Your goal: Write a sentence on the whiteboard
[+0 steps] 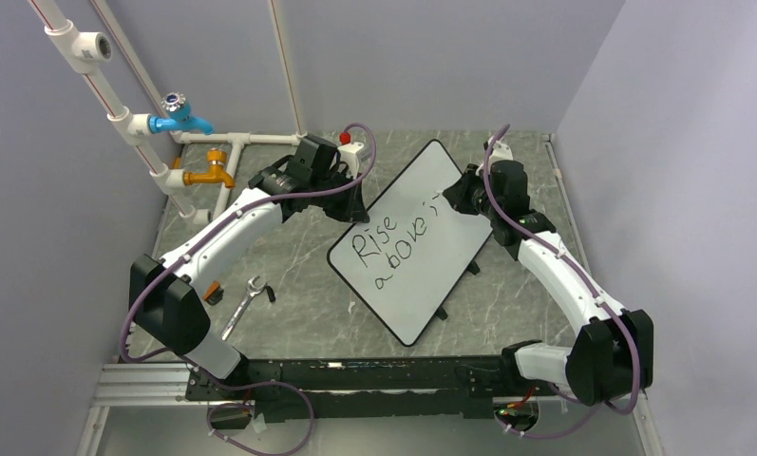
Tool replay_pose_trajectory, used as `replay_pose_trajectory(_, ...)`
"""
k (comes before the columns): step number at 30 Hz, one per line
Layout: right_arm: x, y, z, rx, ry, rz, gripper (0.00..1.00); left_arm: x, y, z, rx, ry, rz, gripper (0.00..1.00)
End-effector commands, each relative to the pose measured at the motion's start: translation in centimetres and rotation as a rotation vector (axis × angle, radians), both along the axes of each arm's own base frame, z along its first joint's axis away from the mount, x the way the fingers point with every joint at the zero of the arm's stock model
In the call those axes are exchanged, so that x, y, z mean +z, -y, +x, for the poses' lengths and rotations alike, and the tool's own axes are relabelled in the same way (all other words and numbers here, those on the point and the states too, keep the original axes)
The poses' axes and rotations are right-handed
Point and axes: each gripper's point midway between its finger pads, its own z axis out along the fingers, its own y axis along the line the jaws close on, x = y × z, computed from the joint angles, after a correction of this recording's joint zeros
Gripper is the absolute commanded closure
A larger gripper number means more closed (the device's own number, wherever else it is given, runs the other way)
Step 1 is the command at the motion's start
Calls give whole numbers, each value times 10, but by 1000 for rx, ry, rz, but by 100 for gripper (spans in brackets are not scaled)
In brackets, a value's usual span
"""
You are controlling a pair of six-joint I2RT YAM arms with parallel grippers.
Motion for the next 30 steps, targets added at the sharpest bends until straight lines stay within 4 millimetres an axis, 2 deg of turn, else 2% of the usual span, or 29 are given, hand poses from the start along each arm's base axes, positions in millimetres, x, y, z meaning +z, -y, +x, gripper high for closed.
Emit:
replay_pose_trajectory(1, 31, -8, 10, 25, 76, 44, 100, 10, 1, 3, -25, 87, 20, 100)
replay_pose_trajectory(9, 18, -13, 16, 42, 41, 37, 100, 8, 0, 4, -22, 84, 25, 100)
replay_pose_trajectory(21, -13, -5, -12, 56, -27, -1, 100, 9, 2, 2, -26, 81, 15, 100)
replay_pose_trajectory(30, -46, 5, -32, 32, -97, -41, 100, 10, 2, 2, -25, 89, 15, 100)
